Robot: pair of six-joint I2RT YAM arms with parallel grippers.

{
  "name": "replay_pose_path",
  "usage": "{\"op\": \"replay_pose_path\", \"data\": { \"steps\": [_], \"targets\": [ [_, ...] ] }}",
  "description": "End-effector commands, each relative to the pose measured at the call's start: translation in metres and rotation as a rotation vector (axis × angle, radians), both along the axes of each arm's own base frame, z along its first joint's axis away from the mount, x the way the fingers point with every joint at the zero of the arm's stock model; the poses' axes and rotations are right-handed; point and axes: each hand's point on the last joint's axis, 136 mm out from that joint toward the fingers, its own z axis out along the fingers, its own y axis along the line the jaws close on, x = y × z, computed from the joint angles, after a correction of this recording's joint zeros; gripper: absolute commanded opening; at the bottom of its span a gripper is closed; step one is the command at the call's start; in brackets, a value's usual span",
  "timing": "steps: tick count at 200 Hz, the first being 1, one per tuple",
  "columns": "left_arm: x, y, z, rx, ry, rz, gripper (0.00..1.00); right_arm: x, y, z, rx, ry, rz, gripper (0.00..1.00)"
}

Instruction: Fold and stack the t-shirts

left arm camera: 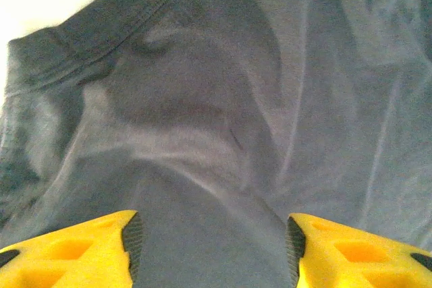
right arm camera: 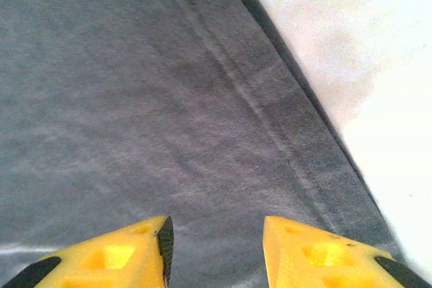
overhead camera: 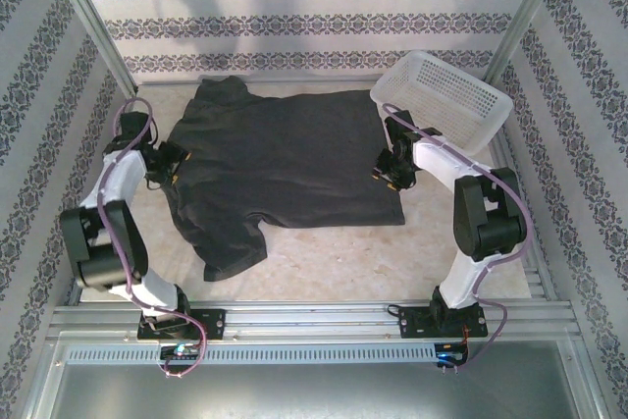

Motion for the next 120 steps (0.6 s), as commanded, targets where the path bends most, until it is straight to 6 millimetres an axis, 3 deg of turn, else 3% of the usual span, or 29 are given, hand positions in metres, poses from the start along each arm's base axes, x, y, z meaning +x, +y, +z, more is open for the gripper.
{"op": "replay_pose_path", "data": {
  "steps": [1,18,58,87,103,120],
  "targets": [
    [-0.042,0.003,-0.035,-0.006,0.144,0.046,0.55,-0.007,0.013,0.012,0.041,-0.024,0.070,0.41],
    [-0.045,0.014,-0.046,-0.032,0.156,0.095,0.49,-0.013,0.017,0.007,0.060,-0.008,0.080,0.39],
    [-0.020,0.047,-0.056,-0.068,0.098,0.186,0.34,-0.021,0.020,-0.002,0.054,0.016,0.088,0.39],
    [-0.001,0.048,-0.065,-0.106,0.073,0.168,0.28,-0.024,0.019,-0.006,0.044,0.026,0.086,0.38],
    [-0.003,0.047,-0.075,-0.121,0.100,0.170,0.26,-0.024,0.017,-0.009,0.032,0.035,0.077,0.35],
    [-0.020,0.053,-0.089,-0.088,0.184,0.194,0.21,-0.024,0.014,-0.014,0.011,0.050,0.064,0.34]
  ]
}}
